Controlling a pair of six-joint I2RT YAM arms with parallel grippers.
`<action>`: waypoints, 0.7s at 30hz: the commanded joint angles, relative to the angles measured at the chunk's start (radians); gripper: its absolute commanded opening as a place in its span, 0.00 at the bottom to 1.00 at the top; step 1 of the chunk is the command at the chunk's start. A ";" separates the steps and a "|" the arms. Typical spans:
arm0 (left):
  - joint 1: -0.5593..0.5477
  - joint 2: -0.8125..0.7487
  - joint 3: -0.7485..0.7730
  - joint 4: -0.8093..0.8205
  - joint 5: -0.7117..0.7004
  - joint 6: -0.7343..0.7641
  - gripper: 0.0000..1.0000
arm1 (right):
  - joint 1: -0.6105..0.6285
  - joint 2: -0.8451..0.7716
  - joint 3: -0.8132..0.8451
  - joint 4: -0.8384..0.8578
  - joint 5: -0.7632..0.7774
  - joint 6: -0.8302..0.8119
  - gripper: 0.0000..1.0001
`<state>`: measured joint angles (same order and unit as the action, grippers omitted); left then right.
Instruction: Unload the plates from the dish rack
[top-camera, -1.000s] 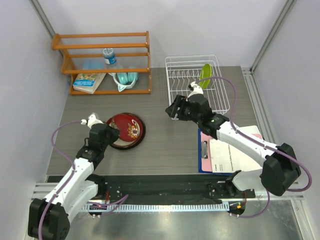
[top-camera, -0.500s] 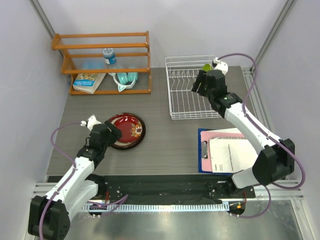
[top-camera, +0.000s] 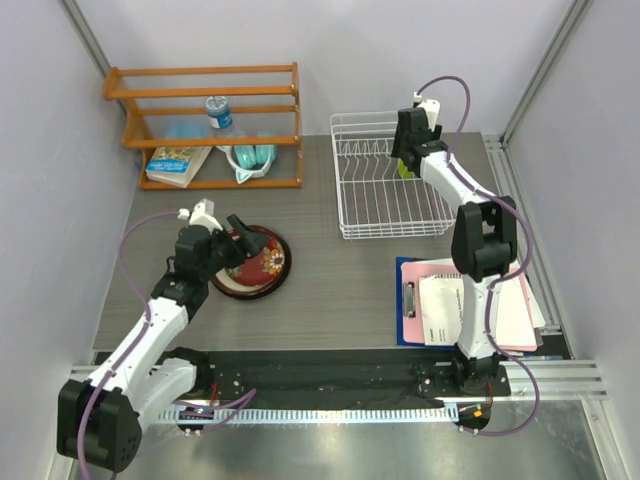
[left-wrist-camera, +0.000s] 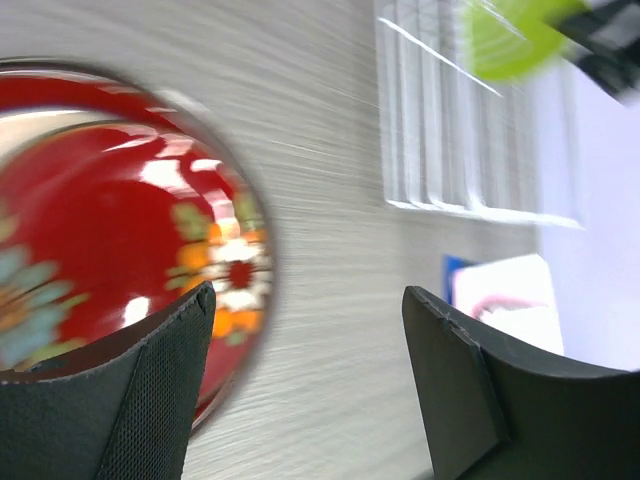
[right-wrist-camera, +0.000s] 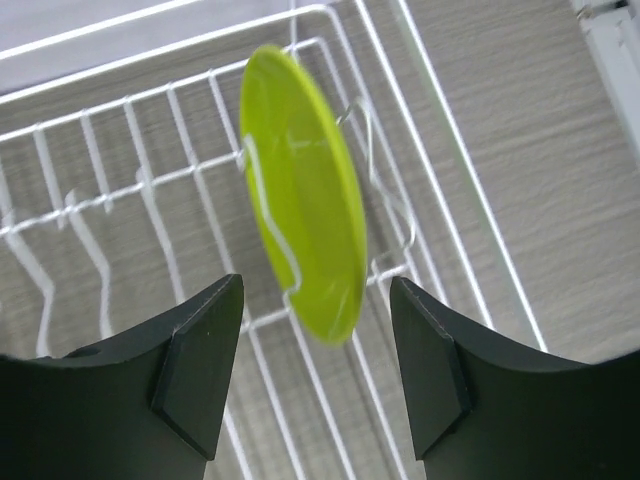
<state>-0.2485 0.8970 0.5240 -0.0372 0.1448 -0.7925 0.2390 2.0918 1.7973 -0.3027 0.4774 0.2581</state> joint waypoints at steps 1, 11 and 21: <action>0.000 0.071 0.047 0.178 0.245 0.032 0.76 | -0.015 0.079 0.195 -0.021 0.081 -0.105 0.66; 0.002 0.218 0.033 0.284 0.292 0.006 0.75 | -0.041 0.214 0.309 -0.072 0.029 -0.128 0.02; 0.000 0.252 0.030 0.315 0.311 -0.022 0.74 | -0.024 0.146 0.283 -0.047 0.166 -0.190 0.01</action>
<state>-0.2481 1.1511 0.5423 0.2150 0.4206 -0.8013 0.1967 2.3062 2.0686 -0.3717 0.5232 0.1005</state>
